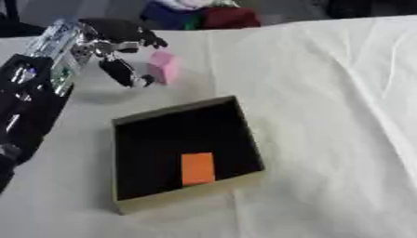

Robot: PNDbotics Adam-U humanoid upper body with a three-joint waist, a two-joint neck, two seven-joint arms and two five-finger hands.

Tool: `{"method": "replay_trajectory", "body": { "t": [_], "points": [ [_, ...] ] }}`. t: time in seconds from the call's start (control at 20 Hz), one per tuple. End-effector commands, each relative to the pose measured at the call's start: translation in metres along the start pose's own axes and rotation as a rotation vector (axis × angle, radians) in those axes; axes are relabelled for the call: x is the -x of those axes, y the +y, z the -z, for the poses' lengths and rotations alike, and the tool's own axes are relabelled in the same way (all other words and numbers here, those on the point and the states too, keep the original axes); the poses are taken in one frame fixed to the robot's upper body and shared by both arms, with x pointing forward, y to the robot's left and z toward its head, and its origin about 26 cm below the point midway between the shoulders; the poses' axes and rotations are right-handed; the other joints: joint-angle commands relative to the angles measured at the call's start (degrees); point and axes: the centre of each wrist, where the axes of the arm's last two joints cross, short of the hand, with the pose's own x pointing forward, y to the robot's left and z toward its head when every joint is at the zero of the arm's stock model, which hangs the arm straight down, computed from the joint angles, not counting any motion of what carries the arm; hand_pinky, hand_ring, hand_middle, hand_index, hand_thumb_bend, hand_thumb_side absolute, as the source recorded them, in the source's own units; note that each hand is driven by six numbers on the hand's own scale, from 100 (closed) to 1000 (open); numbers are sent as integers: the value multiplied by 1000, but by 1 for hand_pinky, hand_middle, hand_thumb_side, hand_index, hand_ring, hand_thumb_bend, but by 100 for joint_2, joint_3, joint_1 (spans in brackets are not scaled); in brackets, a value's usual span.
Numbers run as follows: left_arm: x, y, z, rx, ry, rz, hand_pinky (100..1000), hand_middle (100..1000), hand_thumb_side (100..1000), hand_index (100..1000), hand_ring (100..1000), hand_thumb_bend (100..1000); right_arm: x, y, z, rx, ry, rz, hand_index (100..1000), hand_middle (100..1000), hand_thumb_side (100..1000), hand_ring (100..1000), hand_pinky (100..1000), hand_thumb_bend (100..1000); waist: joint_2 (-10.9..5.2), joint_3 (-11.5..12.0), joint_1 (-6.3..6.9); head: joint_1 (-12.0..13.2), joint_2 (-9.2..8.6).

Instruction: Pick up objects on the table and place them in the box.

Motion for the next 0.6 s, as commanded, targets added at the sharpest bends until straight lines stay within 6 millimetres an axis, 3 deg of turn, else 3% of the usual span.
{"method": "replay_trajectory", "body": {
  "t": [0.05,0.6],
  "points": [
    [7,15,-6,-43,32,29,716,860,444,1000,863,298,-6,-9,1,24,-19,-9,786,643,919,744,894,100,-104,-21,-10,31,-66],
    [7,22,-4,-56,89,104,712,859,417,1000,864,322,-6,-9,0,23,-15,6,781,633,927,736,892,100,-16,-129,-1,103,-154]
  ]
}}
